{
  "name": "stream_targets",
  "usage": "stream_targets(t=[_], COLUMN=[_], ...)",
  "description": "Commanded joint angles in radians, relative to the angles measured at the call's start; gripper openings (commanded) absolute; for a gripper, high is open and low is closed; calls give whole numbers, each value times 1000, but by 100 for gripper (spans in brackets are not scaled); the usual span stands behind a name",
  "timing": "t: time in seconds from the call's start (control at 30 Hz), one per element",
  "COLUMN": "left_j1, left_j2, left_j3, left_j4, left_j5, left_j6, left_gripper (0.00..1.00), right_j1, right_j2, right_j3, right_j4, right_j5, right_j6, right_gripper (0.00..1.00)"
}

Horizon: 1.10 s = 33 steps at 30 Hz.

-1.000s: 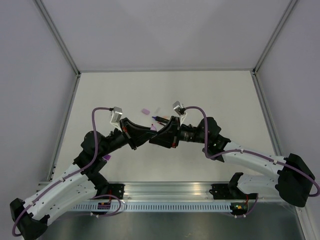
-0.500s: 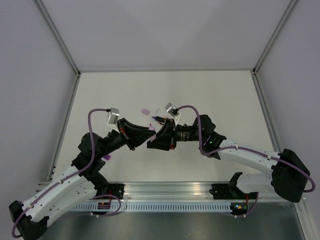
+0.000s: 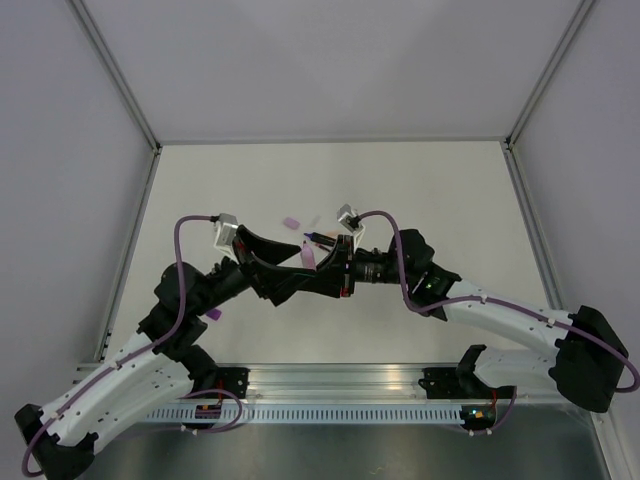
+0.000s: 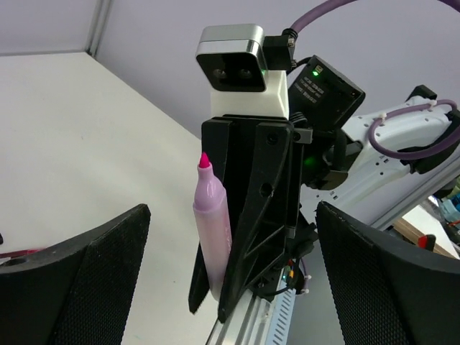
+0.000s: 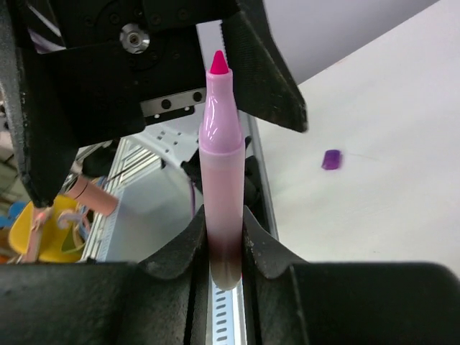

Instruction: Insert the pens into the pen caps

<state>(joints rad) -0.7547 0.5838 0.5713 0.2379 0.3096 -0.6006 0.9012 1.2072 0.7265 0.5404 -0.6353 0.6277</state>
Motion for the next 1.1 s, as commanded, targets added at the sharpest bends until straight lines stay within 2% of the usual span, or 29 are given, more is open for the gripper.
stream_targets(t=[0.0, 0.07, 0.1, 0.13, 0.2, 0.23, 0.3, 0.37, 0.43, 0.53, 0.57, 0.67, 0.73, 0.77, 0.8, 0.83, 0.87, 0.9, 0.93, 0.97, 1.0, 1.07], left_j1=[-3, -3, -3, -3, -3, -3, -3, -2, -2, -2, -2, 14, 21, 23, 22, 22, 25, 50, 80, 113, 173, 212], left_j2=[-12, -10, -10, -9, 14, 58, 129, 215, 347, 490, 523, 648, 723, 741, 757, 778, 789, 803, 838, 858, 878, 951], left_j3=[79, 102, 111, 124, 139, 172, 226, 324, 389, 551, 585, 729, 809, 821, 828, 826, 828, 837, 869, 880, 891, 929], left_j4=[-72, -138, -169, -225, -283, -352, -437, -556, -623, -800, -906, -1000, -1011, -976, -879, -847, -850, -994, -1073, -1107, -1126, -1158], left_j5=[-69, -107, -172, -208, -306, -357, -479, -539, -601, -746, -806, -860, -863, -853, -847, -851, -915, -956, -960, -870, -816, -698], left_j6=[7, -4, -31, -45, -79, -103, -131, -166, -241, -474, -592, -651, -598, -453, -377, -319, -343, -443, -564, -664, -686, -668], left_gripper=[100, 100, 100, 100, 99, 100, 100, 100, 100, 100, 99, 98, 97, 97, 97, 97, 97, 95, 92, 91, 91, 88], right_j1=[1, -1, -2, -2, -7, -7, -10, -8, -10, -12, -10, -10, -10, -10, -13, -10, -10, -12, -10, -10, -10, -12], right_j2=[-93, -149, -168, -204, -230, -251, -274, -308, -333, -360, -365, -385, -394, -396, -399, -400, -403, -403, -402, -402, -402, -405], right_j3=[40, 39, 37, 42, 62, 65, 54, 41, 31, 33, 25, 17, 21, 21, 19, 17, 17, 17, 17, 20, 22, 16], right_j4=[-118, -209, -241, -328, -419, -480, -496, -487, -491, -507, -505, -504, -510, -511, -511, -510, -508, -508, -511, -513, -513, -508], right_j5=[179, 346, 411, 565, 733, 864, 937, 997, 1017, 1059, 1069, 1100, 1111, 1112, 1114, 1120, 1122, 1120, 1117, 1112, 1108, 1105], right_j6=[-71, -105, -112, -121, -114, -105, -103, -105, -115, -132, -135, -143, -151, -152, -154, -157, -158, -161, -161, -160, -158, -158], right_gripper=[0, 0, 0, 0, 0, 0, 0, 0, 0, 0, 0, 0, 0, 0, 0, 0, 0, 0, 0, 0, 0, 0])
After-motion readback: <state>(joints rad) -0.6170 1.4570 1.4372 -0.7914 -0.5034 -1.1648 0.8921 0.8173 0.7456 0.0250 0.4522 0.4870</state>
